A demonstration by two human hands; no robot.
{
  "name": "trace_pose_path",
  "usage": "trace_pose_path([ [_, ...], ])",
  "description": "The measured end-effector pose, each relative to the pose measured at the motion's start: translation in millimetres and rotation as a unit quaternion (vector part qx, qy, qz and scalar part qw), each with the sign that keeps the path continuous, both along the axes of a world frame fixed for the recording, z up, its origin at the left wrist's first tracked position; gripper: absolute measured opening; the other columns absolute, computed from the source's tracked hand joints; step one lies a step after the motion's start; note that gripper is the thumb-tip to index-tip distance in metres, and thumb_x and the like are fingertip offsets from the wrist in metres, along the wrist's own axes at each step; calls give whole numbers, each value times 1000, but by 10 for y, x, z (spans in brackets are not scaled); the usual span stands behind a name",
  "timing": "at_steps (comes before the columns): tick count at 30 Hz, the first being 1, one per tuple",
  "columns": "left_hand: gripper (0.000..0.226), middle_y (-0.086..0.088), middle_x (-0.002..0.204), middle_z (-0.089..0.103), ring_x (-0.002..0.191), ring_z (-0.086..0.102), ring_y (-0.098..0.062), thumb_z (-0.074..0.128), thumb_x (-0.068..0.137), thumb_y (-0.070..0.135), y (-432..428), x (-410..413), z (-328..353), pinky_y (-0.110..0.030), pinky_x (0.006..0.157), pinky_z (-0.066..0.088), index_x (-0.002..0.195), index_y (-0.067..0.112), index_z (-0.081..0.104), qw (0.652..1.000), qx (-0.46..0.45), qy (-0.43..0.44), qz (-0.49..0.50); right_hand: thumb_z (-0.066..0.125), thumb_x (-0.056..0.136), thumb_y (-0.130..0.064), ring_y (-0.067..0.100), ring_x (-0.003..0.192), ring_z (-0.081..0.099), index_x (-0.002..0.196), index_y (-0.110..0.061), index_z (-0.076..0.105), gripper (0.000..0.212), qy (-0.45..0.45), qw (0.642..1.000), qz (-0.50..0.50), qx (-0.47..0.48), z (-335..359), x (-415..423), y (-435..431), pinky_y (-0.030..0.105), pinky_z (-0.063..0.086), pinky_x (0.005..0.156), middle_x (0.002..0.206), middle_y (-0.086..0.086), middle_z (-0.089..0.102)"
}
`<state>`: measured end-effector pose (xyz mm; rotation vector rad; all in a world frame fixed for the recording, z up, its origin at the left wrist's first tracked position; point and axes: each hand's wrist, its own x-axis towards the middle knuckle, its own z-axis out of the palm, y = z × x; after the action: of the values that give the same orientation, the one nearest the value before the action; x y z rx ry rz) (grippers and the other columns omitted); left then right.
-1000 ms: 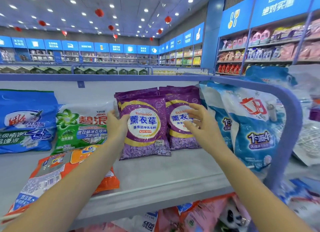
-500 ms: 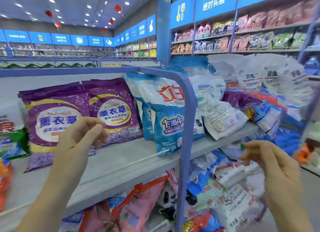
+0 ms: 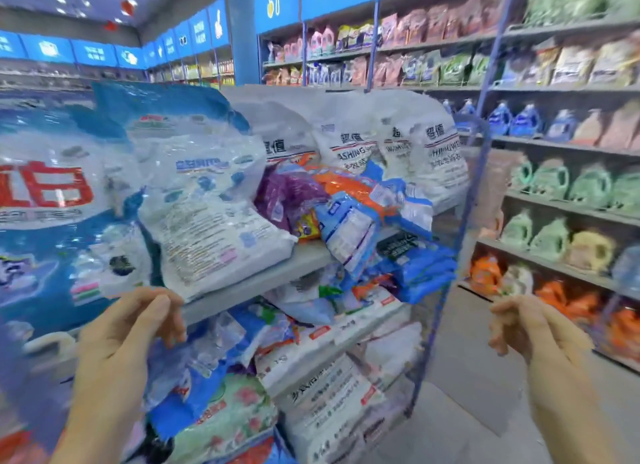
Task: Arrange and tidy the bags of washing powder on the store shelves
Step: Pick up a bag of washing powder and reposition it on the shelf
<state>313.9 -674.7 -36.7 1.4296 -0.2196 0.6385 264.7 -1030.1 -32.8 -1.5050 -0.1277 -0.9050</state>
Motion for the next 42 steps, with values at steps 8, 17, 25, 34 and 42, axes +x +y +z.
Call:
trace_pose_path([
  [8,35,5,52,57,53,52,-2,47,94,2,-981,760,65,-12,60,46,66,17,63,998,60,-5,11,53,81,-54,7,46,47,69,-28,69,33,25,1000,-2,-16,-23,821,-788,15,40,47,52,-5,55],
  [17,32,3,62,64,58,56,-6,52,90,1,-1673,1608,261,-13,61,46,72,23,64,993,114,-25,-3,51,96,-8,9,50,47,73,-10,61,25,68,992,12,-101,-24,2145,-1322,16,40,50,56,-1,58],
  [25,21,11,86,65,79,57,-5,54,72,46,-2122,2086,298,-17,76,44,83,31,64,977,190,-44,91,62,90,-21,4,73,52,86,-25,63,6,79,960,23,-266,195,3370,-1349,27,44,69,80,-7,61],
  [34,82,0,126,57,118,45,-19,24,77,83,-2692,2230,144,-40,94,24,123,24,58,789,517,20,331,65,77,-45,32,97,64,100,-8,70,44,-25,840,-16,-542,123,4400,-1312,43,52,78,107,13,67],
  [42,77,-5,134,55,125,46,-24,34,78,76,-2801,2311,1,-46,101,27,124,19,60,719,587,100,358,59,89,-39,30,52,40,57,-15,38,45,-25,897,-56,-438,307,4451,-1455,31,14,45,54,9,49],
])
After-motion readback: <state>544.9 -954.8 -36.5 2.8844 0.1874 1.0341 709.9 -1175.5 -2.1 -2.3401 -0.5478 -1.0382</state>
